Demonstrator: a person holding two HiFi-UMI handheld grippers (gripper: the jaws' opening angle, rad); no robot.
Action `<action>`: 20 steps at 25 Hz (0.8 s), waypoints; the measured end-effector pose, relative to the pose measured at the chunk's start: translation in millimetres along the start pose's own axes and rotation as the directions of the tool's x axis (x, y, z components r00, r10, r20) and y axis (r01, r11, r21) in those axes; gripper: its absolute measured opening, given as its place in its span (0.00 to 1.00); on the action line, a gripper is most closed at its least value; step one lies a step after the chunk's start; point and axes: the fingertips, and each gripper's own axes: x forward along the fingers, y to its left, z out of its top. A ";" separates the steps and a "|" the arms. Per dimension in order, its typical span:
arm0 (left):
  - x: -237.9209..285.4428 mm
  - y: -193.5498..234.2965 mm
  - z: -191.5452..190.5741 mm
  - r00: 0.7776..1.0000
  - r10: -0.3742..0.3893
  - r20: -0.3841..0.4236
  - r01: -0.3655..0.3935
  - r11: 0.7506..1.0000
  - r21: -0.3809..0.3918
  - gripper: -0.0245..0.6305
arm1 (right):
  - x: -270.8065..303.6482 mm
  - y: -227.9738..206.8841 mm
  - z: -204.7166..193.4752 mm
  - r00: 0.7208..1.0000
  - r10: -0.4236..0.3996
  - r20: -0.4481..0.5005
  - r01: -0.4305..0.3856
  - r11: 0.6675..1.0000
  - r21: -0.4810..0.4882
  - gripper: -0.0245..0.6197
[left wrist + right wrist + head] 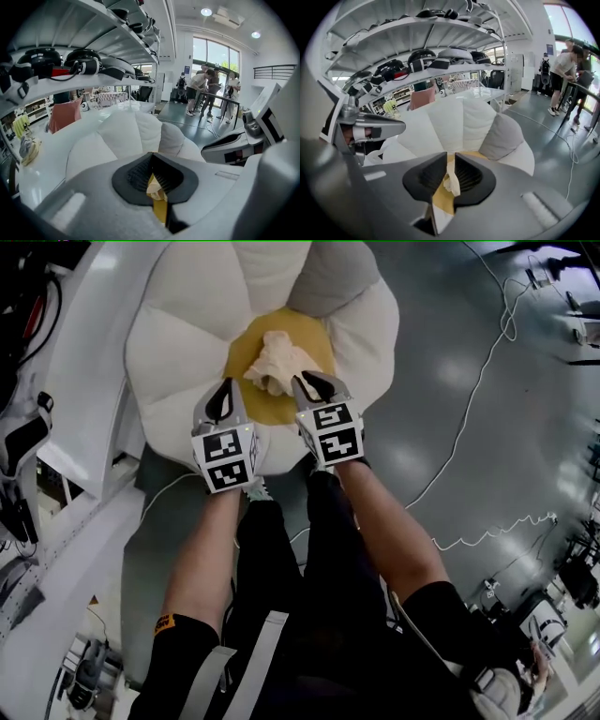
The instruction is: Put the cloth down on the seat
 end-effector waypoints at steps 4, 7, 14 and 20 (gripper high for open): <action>-29.7 -12.6 27.6 0.999 -0.033 0.022 0.033 0.999 0.009 0.04 | -38.7 2.3 21.3 0.998 -0.055 0.040 0.055 0.998 0.003 0.04; -53.6 -23.4 43.9 0.998 -0.055 0.029 0.054 0.998 0.019 0.04 | -67.0 9.4 34.6 0.996 -0.073 0.047 0.072 0.997 0.018 0.04; -100.3 -31.5 60.7 0.996 -0.083 0.021 0.082 0.996 0.033 0.04 | -118.0 31.3 53.7 0.988 -0.126 0.089 0.120 0.990 0.074 0.04; -130.3 -31.7 70.4 0.992 -0.117 0.044 0.116 0.993 0.029 0.04 | -148.9 47.2 55.8 0.978 -0.184 0.102 0.174 0.980 0.095 0.04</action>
